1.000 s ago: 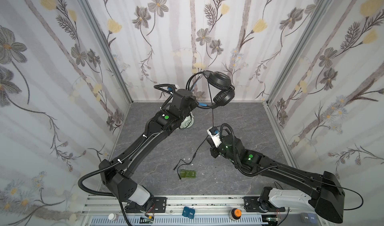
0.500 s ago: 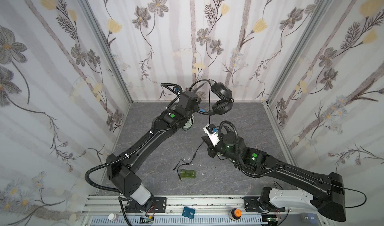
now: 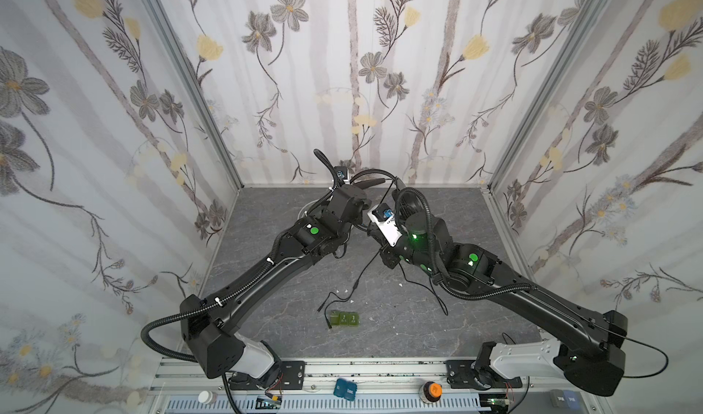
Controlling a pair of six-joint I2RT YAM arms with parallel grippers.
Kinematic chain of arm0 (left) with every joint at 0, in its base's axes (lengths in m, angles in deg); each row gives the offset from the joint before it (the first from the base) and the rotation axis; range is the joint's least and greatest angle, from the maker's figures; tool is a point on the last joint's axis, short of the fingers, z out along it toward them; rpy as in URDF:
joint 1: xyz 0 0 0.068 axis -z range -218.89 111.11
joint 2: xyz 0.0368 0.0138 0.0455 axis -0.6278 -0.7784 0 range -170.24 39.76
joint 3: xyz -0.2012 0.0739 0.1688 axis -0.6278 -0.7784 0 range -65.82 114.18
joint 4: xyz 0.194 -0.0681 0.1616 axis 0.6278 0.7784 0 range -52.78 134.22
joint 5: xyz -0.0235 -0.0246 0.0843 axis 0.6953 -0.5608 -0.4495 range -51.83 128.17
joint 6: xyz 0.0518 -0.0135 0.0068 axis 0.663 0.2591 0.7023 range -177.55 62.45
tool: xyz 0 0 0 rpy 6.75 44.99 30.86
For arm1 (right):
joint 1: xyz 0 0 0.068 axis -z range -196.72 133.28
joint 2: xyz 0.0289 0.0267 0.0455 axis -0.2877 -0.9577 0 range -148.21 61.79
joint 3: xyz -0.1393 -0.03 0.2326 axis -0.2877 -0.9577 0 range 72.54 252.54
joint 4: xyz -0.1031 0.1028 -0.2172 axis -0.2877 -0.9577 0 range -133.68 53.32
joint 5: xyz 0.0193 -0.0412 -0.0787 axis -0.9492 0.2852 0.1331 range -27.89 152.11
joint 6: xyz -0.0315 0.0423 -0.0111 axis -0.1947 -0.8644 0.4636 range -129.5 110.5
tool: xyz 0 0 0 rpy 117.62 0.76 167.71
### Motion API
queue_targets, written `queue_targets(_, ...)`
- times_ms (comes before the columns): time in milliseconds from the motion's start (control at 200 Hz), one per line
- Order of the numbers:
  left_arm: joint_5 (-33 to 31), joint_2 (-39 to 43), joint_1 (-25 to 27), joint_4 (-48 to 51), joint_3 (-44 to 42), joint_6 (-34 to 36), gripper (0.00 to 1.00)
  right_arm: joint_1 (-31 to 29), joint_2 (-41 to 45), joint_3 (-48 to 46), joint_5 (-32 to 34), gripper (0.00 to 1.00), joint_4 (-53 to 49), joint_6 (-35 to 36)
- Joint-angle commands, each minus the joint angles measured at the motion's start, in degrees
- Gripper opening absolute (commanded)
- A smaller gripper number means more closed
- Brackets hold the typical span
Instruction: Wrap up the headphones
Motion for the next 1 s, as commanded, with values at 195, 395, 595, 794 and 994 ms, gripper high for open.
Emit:
queue_targets(195, -1.1, 3.6, 0.5, 2.1, -3.2, 11.0, 0.00, -0.2, -2.6, 9.2, 2.5, 0.00, -11.0, 11.1)
queue_targets(395, -0.9, 5.9, 0.4, 3.1, -5.9, 12.9, 0.00, -0.3, -2.3, 13.3, 7.0, 0.00, -14.0, 13.0)
queue_targets(595, -2.1, 7.9, 0.6, 3.8, -6.2, 17.4, 0.00, -1.8, -2.3, 14.0, 13.6, 0.00, -15.9, 16.0)
queue_targets(794, -2.5, 8.8, 0.7, 5.8, -5.3, 20.1, 0.00, -5.5, -2.7, 14.6, 24.7, 0.00, -14.7, 19.8)
queue_targets(994, -2.6, 8.8, 1.0, 7.3, -4.5, 21.3, 0.00, -7.5, -1.9, 14.6, 31.6, 0.00, -11.2, 23.5)
